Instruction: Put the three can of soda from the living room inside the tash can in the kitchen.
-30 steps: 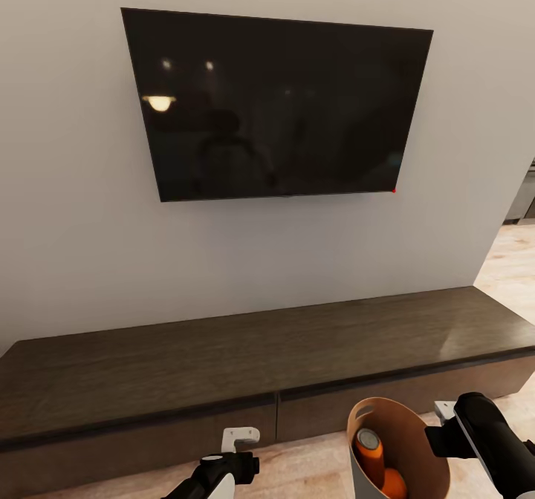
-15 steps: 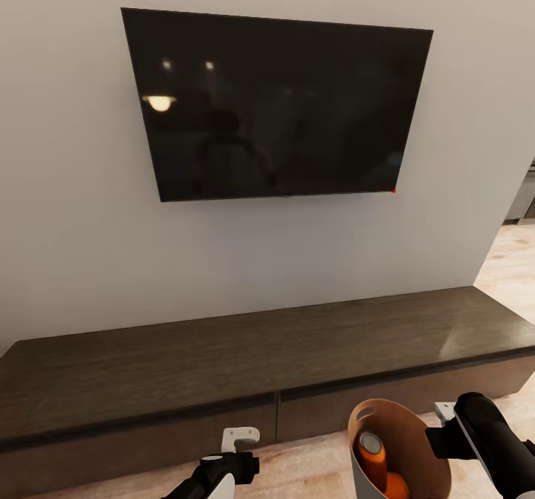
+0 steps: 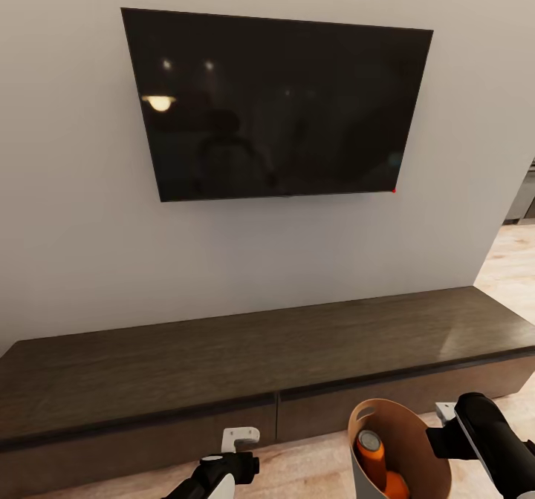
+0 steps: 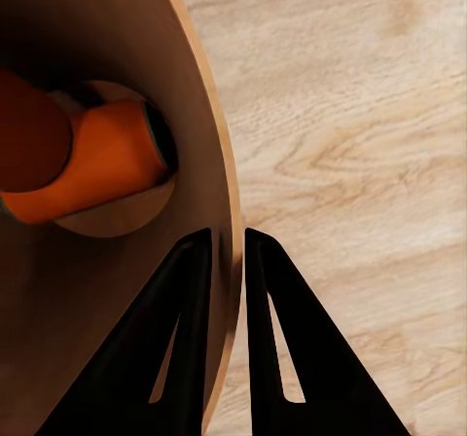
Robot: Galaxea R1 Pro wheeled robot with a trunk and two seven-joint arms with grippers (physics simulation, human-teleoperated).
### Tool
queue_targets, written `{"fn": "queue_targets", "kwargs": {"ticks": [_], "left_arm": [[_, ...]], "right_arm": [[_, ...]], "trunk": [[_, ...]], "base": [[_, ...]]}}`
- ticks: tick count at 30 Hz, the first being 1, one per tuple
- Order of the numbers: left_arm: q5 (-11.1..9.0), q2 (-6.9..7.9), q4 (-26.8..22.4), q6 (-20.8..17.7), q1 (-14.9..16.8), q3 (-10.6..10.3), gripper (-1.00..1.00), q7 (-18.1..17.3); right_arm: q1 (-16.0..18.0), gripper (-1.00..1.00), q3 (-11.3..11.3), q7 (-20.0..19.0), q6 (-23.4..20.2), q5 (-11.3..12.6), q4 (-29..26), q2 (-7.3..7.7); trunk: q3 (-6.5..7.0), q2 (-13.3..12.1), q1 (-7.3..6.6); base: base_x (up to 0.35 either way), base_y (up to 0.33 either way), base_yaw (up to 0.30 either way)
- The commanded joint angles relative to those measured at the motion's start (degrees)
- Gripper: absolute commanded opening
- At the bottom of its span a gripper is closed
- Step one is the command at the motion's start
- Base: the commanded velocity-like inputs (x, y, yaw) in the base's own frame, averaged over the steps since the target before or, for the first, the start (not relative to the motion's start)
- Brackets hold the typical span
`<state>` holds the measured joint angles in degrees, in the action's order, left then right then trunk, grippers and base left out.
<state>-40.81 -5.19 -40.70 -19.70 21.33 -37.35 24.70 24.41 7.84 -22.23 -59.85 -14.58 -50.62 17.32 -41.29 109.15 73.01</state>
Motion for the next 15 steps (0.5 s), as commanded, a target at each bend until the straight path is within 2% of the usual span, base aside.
{"fn": "queue_targets", "kwargs": {"ticks": [1,9,12,13,15], "left_arm": [[0.0,0.00,0.0,0.0,0.0,0.0,1.00,0.0],[0.0,0.00,0.0,-0.1,-0.1,0.0,1.00,0.0],[0.0,0.00,0.0,-0.1,-0.1,0.0,1.00,0.0],[0.0,0.00,0.0,-0.1,-0.1,0.0,1.00,0.0],[0.0,0.00,0.0,-0.2,-0.1,0.0,1.00,0.0]], "right_arm": [[0.0,-1.00,0.0,-0.3,-0.2,0.9,0.0,0.00],[0.3,-1.00,0.5,-0.3,-0.2,0.8,-0.5,0.68],[0.6,-1.00,0.5,-0.4,-0.2,0.8,-0.6,2.44],[0.8,-1.00,0.5,-0.4,-0.2,0.9,-0.7,3.95],[1.2,-1.00,0.7,-0.5,-0.2,1.0,-0.7,5.56]], "trunk": [[0.01,0.0,0.00],[0.01,0.0,0.00],[0.01,0.0,0.00],[0.01,0.0,0.00],[0.01,0.0,0.00]], "base": [[0.000,0.000,0.000],[0.000,0.000,0.000],[0.000,0.000,0.000],[0.000,0.000,0.000],[0.000,0.000,0.000]]}}
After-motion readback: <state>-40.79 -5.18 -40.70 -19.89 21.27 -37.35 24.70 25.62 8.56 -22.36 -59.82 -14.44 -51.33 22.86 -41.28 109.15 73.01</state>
